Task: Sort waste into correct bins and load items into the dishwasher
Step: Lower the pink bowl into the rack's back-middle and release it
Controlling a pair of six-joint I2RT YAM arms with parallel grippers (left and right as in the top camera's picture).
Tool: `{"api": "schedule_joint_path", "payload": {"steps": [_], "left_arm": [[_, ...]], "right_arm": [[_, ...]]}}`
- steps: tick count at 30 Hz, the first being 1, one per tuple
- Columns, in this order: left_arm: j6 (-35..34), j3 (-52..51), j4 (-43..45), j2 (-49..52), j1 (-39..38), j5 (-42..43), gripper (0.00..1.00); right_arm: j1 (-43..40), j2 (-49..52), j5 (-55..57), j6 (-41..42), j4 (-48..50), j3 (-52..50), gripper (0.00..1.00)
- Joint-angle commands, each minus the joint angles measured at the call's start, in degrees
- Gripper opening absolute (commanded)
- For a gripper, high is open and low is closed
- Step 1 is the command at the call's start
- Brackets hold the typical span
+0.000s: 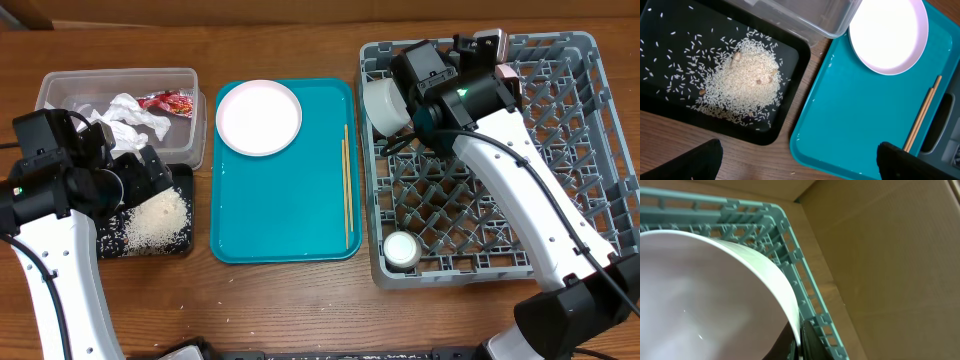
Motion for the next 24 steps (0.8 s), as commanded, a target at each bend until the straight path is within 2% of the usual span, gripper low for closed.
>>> {"api": "schedule_joint_path", "payload": {"steps": [1,13,18,24], "left_arm": [[0.7,0.3,0.2,-0.5,0.3,0.5,1.00],[0.7,0.3,0.2,-0.5,0.3,0.5,1.00],[0.7,0.3,0.2,-0.5,0.3,0.5,1.00],[0.7,0.3,0.2,-0.5,0.3,0.5,1.00]], "right_arm": [[-0.2,-0.3,-1.2,-2.8,2.1,0.5,0.04],[-0.2,-0.1,-4.7,-4.3,4.3,0.5,0.04],[-0.2,1.8,-5.9,-8.1,4.6,0.5,0.04],[-0.1,3.9,-6.1,-8.3,4.8,0.5,0.04]]}}
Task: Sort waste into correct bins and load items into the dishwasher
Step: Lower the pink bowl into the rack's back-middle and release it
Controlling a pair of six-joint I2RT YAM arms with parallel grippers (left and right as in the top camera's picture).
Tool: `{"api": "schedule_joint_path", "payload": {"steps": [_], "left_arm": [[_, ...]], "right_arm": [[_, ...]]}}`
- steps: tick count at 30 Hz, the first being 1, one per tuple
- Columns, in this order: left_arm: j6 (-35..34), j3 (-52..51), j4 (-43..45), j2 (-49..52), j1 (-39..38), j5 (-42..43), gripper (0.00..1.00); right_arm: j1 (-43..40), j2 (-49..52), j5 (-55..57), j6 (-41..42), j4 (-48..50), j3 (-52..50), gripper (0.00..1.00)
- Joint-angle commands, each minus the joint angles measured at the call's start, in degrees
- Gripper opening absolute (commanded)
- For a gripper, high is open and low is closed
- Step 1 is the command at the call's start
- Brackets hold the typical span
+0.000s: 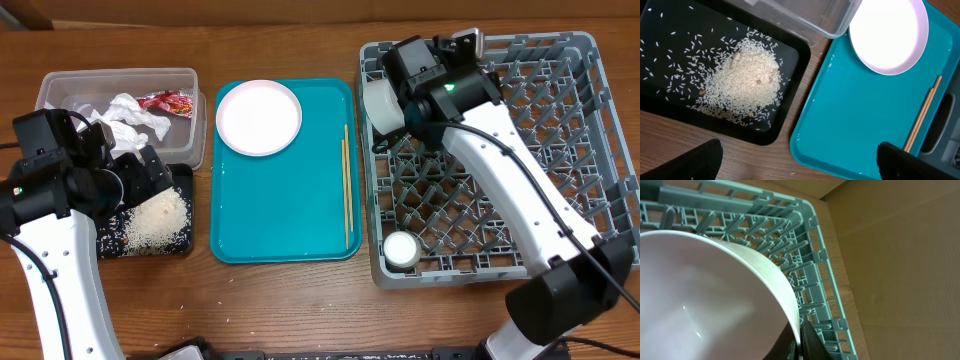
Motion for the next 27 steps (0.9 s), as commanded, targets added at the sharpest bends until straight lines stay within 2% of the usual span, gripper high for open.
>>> {"api": "schedule_joint_path", "payload": {"steps": [1,17,27], "left_arm": [[0.7,0.3,0.2,-0.5,0.3,0.5,1.00],[0.7,0.3,0.2,-0.5,0.3,0.5,1.00],[0.7,0.3,0.2,-0.5,0.3,0.5,1.00]], "right_arm": [[-0.1,0.9,-0.2,-0.6,-0.1,0.5,0.04],[5.6,6.1,4.7,1.8,-5.2,-0.5,0.04],[6.2,10.3,7.3,13.3,-13.4,-4.1,0.04]]}}
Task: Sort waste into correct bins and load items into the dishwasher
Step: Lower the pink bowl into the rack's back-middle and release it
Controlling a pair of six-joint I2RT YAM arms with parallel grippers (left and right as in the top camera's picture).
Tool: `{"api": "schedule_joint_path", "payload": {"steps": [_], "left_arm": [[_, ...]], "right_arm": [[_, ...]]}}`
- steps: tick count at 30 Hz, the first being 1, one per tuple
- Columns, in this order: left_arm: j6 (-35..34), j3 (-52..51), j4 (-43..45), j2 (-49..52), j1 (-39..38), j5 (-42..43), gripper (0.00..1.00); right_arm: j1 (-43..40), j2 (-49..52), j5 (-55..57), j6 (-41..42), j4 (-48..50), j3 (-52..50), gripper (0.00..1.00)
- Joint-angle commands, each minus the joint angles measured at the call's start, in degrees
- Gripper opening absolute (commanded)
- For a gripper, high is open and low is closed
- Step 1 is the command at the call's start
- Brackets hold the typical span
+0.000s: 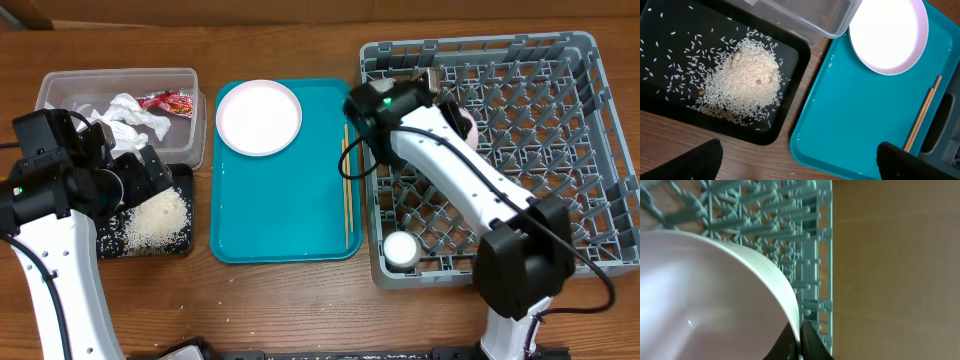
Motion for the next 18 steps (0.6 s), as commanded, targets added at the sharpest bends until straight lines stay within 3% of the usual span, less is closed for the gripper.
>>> {"api": "schedule_joint_path", "payload": {"steps": [1,18], "left_arm": [[0.7,0.3,0.2,-0.5,0.3,0.5,1.00],[0.7,0.3,0.2,-0.5,0.3,0.5,1.00]], "right_arm": [[0.4,0.5,2.4,6.4,-0.5,0.0,0.04],[3.7,2.2,0.4,6.9,0.0,0.0,0.04]]}}
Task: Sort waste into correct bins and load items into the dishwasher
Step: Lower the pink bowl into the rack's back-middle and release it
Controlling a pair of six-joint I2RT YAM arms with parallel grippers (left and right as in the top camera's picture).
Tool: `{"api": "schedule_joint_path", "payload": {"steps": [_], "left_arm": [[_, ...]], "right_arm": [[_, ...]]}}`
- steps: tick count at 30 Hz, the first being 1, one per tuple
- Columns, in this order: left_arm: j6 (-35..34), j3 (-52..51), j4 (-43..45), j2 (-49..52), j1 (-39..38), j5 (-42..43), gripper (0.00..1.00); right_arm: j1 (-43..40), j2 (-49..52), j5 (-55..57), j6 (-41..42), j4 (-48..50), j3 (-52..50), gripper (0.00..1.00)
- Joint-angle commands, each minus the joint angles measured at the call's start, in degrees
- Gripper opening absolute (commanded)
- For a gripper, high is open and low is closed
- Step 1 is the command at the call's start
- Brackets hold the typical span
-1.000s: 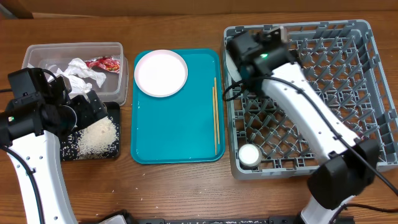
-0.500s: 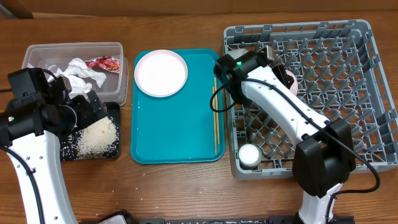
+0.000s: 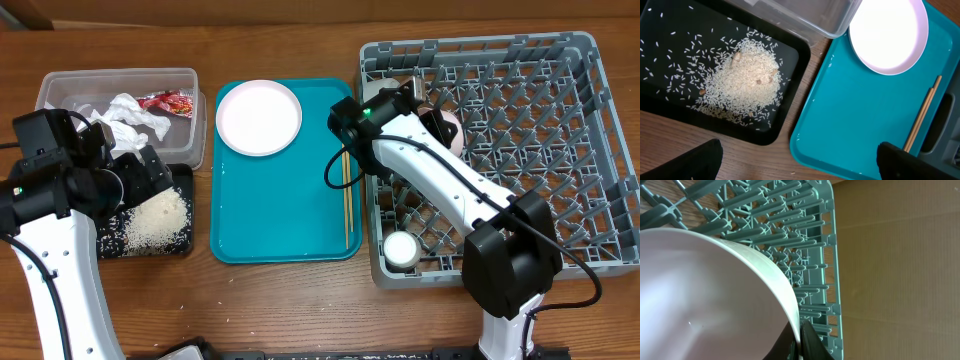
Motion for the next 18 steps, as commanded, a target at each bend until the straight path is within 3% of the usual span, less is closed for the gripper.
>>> {"api": "schedule_joint_path", "payload": {"steps": [1,18], "left_arm": [[0.7,0.3,0.2,-0.5,0.3,0.5,1.00],[0.7,0.3,0.2,-0.5,0.3,0.5,1.00]], "right_arm": [[0.2,0.7,-1.3,1.1,-0.2,0.1,0.04],[2.9,0.9,-4.5,1.1,-1.2,0.1,0.04]]}}
